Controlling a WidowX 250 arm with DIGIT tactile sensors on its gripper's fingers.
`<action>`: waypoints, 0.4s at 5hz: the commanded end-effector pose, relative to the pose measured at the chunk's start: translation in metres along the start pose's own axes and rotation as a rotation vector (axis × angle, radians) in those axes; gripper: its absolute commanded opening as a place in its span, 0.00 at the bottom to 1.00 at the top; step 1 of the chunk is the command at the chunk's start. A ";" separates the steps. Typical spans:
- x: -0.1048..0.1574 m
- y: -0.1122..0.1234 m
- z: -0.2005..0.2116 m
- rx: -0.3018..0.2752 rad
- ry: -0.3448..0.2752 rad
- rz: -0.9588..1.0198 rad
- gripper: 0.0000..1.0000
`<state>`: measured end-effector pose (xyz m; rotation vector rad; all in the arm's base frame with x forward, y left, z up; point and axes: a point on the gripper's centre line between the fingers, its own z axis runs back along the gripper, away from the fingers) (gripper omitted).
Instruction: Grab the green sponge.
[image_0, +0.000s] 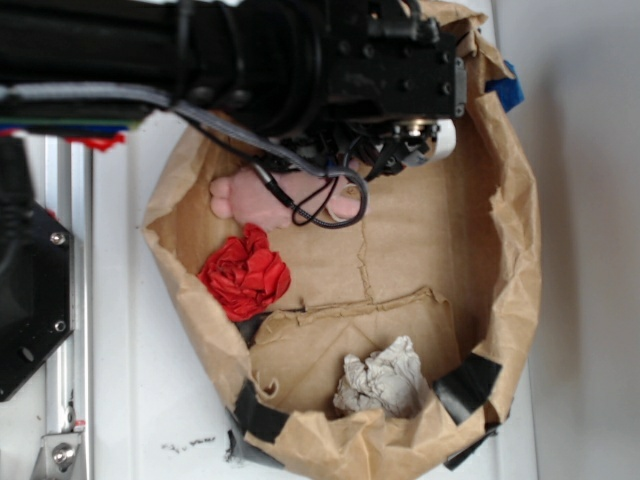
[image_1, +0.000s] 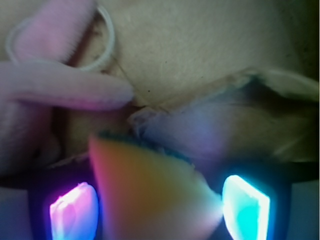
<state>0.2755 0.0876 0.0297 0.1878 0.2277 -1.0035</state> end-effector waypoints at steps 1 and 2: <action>0.009 0.001 0.008 0.069 -0.030 0.043 0.00; 0.008 0.000 0.008 0.067 -0.031 0.046 0.00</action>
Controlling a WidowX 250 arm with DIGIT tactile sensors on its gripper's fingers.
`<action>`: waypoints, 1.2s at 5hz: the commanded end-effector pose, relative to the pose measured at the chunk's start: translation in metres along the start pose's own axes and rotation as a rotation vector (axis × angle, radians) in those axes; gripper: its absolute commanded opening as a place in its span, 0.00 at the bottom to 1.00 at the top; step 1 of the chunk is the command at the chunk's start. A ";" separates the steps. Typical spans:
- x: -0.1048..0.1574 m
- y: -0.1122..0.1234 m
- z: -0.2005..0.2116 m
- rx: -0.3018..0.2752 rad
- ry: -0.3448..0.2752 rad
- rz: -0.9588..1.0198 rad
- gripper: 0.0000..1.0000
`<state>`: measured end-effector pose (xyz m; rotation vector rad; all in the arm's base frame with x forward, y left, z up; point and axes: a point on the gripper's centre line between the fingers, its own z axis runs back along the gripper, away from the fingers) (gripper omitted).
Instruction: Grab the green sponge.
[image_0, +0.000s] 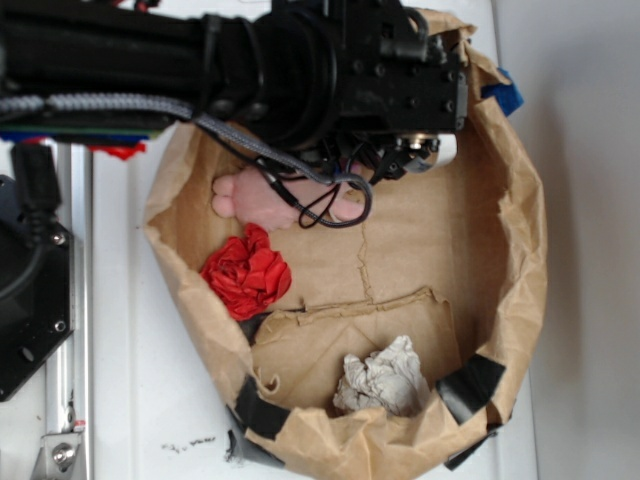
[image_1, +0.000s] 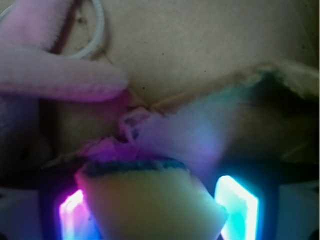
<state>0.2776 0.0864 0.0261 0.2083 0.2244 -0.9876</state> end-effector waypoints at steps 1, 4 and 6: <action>0.005 -0.002 0.011 0.049 -0.038 0.030 0.00; -0.005 -0.016 0.083 -0.004 -0.222 0.246 0.00; -0.002 -0.028 0.151 -0.074 -0.446 0.652 0.00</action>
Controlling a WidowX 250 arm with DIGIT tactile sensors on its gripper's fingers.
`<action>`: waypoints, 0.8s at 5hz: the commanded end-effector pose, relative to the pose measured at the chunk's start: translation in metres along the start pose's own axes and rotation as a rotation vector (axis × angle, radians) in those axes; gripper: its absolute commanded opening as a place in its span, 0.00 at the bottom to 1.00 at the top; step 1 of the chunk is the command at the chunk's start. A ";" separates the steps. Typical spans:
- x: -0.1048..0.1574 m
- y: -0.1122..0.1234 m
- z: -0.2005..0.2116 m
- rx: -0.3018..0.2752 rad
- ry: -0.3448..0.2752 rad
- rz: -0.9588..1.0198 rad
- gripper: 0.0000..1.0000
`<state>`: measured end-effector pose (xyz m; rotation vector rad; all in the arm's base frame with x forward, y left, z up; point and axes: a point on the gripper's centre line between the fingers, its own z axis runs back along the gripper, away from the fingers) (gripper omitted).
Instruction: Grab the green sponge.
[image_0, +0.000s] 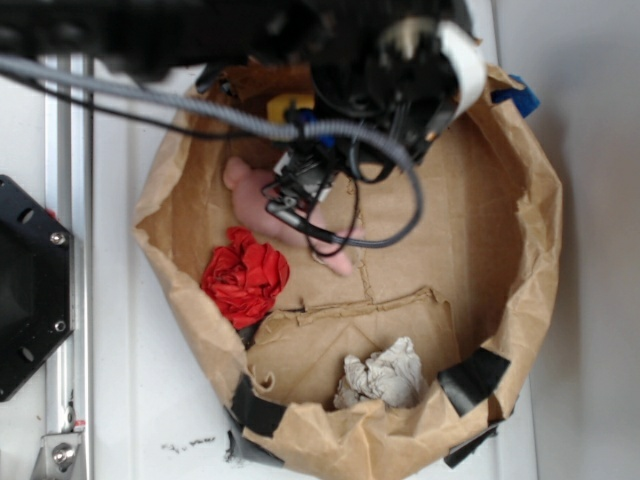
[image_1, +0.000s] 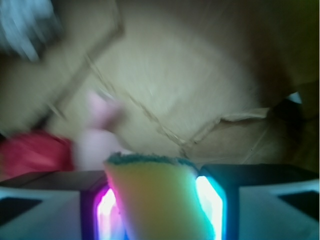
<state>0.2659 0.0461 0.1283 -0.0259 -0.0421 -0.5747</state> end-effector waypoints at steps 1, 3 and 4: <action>0.017 -0.016 0.053 0.058 -0.243 0.446 0.00; 0.027 -0.019 0.050 0.056 -0.249 0.554 0.00; 0.029 -0.020 0.048 0.049 -0.245 0.547 0.00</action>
